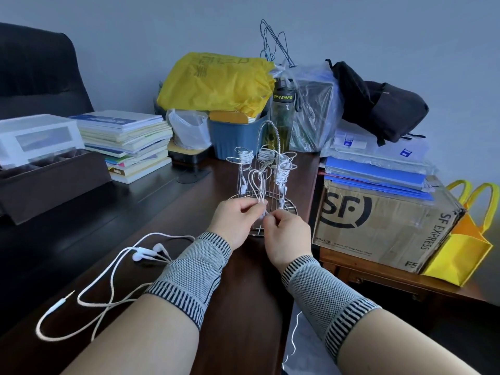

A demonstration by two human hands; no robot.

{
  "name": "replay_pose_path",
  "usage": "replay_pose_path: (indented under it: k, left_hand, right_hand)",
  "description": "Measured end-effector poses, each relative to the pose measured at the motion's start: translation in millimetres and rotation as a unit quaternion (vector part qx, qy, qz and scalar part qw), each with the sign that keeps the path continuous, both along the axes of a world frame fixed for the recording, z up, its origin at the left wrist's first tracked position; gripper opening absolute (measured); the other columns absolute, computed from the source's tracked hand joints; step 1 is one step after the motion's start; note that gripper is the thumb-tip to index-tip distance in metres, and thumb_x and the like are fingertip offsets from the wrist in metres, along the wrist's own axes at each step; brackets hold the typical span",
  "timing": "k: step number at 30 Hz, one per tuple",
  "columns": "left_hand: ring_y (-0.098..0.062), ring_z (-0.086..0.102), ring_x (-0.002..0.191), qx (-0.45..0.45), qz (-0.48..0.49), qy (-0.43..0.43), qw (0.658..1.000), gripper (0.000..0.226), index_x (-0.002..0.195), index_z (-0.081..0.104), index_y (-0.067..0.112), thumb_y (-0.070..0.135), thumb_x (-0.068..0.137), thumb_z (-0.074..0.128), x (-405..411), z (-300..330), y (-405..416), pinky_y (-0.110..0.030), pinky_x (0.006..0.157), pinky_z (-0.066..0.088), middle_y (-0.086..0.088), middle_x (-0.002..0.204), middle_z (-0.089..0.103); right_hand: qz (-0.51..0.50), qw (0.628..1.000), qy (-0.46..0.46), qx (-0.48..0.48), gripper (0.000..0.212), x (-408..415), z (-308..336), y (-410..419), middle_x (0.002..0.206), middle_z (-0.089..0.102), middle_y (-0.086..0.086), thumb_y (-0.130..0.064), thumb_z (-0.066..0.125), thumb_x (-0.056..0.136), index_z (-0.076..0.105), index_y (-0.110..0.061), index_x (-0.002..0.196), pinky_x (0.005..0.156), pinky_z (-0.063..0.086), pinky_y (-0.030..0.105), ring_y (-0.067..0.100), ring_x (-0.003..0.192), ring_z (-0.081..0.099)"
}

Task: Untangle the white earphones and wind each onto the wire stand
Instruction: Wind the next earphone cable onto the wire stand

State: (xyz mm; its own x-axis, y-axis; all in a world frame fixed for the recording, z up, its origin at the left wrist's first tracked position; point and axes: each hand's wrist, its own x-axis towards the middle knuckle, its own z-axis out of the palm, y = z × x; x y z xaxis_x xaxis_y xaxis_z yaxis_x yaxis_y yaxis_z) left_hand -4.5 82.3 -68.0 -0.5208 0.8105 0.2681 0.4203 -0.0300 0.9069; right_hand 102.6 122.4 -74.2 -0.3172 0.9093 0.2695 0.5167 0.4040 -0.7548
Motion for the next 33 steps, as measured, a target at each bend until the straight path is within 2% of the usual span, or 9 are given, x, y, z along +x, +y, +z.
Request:
replay_pose_path:
  k: [4, 8, 11, 14, 20, 26, 29, 31, 33]
  left_hand:
    - [-0.015, 0.063, 0.077, -0.011, -0.012, 0.013, 1.000, 0.015, 0.091, 0.078, 0.017, 0.027, 0.089, 0.066, 0.9, -0.3, 0.7, -0.033, 0.084, 0.052, -0.004, 0.089, 0.075]
    - [-0.004, 0.057, 0.065, -0.013, -0.011, 0.009, 1.000, 0.016, 0.096, 0.077, 0.021, 0.015, 0.088, 0.066, -1.4, -0.1, -1.3, -0.022, 0.074, 0.050, 0.008, 0.076, 0.071]
    - [-0.018, 0.065, 0.075, -0.024, 0.001, -0.032, 0.999, 0.026, 0.076, 0.076, 0.030, 0.010, 0.086, 0.062, -4.8, 0.2, -2.2, -0.033, 0.081, 0.055, -0.005, 0.079, 0.073]
    - [-0.025, 0.065, 0.083, -0.020, 0.006, -0.087, 0.996, 0.034, 0.067, 0.072, 0.025, 0.004, 0.088, 0.055, -4.4, 0.1, -1.3, -0.038, 0.080, 0.056, 0.003, 0.072, 0.070]
    - [-0.025, 0.065, 0.082, -0.002, 0.017, -0.055, 0.998, 0.028, 0.077, 0.068, 0.025, 0.007, 0.091, 0.053, -1.5, 4.6, -0.7, -0.042, 0.084, 0.055, 0.007, 0.070, 0.067]
    - [-0.020, 0.065, 0.069, 0.039, 0.038, -0.010, 0.998, 0.018, 0.077, 0.066, 0.021, 0.023, 0.094, 0.061, -2.7, 6.7, 0.2, -0.036, 0.072, 0.055, -0.002, 0.075, 0.070]
    - [-0.011, 0.056, 0.057, 0.044, 0.055, 0.018, 0.997, 0.020, 0.073, 0.066, 0.021, 0.023, 0.093, 0.062, -3.2, 8.7, -0.2, -0.028, 0.060, 0.050, -0.005, 0.071, 0.070]
    - [-0.013, 0.056, 0.054, 0.049, 0.055, -0.001, 0.997, 0.017, 0.076, 0.068, 0.018, 0.020, 0.092, 0.064, -3.5, 10.0, 0.5, -0.032, 0.060, 0.052, -0.008, 0.063, 0.067]
    - [-0.017, 0.059, 0.054, 0.059, 0.054, -0.048, 0.996, 0.009, 0.081, 0.068, 0.018, 0.016, 0.090, 0.067, -6.0, 8.8, 2.2, -0.040, 0.066, 0.056, -0.010, 0.066, 0.069]
  right_hand:
    - [-0.001, 1.000, 0.011, 0.023, 0.030, 2.6, 0.6, -2.4, 0.070, 0.059, -0.002, -0.027, 0.045, 0.097, 0.066, -0.011, 0.084, 0.065, 0.037, 0.025, 0.018, 0.073, 0.055]
    - [-0.013, 0.998, 0.056, 0.025, 0.027, 1.8, -1.8, -2.5, 0.070, 0.062, 0.000, -0.025, 0.044, 0.098, 0.064, -0.010, 0.085, 0.064, 0.038, 0.028, 0.020, 0.070, 0.056]
    - [-0.027, 0.995, 0.096, 0.006, 0.026, 2.2, -3.0, -1.3, 0.063, 0.053, -0.006, -0.024, 0.043, 0.099, 0.056, -0.013, 0.080, 0.059, 0.028, 0.026, 0.014, 0.062, 0.048]
    - [-0.041, 0.991, 0.125, -0.006, 0.024, 3.7, -3.0, 0.1, 0.065, 0.052, -0.007, -0.022, 0.042, 0.099, 0.056, -0.012, 0.083, 0.059, 0.026, 0.024, 0.008, 0.060, 0.046]
    - [-0.055, 0.988, 0.135, -0.049, 0.026, 8.0, -3.1, 3.8, 0.060, 0.058, -0.001, -0.018, 0.051, 0.090, 0.067, -0.011, 0.071, 0.055, 0.038, 0.024, 0.014, 0.063, 0.051]
    - [-0.012, 0.987, 0.154, -0.044, 0.041, 9.0, 2.5, 10.5, 0.041, 0.041, -0.009, -0.024, 0.056, 0.092, 0.053, -0.012, 0.052, 0.053, 0.035, 0.026, 0.007, 0.046, 0.038]
    - [0.008, 0.991, 0.132, -0.014, 0.032, 5.0, 12.6, 14.3, 0.049, 0.055, -0.011, -0.021, 0.056, 0.090, 0.062, -0.020, 0.058, 0.056, 0.039, 0.022, 0.005, 0.050, 0.047]
    - [0.016, 0.990, 0.141, -0.020, 0.021, 0.8, 18.4, 17.8, 0.060, 0.064, -0.009, -0.021, 0.058, 0.088, 0.071, -0.021, 0.071, 0.061, 0.043, 0.023, 0.007, 0.054, 0.052]
    - [0.019, 0.987, 0.159, -0.022, 0.026, -1.0, 20.4, 20.2, 0.049, 0.057, -0.013, -0.023, 0.059, 0.088, 0.066, -0.023, 0.063, 0.059, 0.040, 0.024, 0.006, 0.050, 0.047]
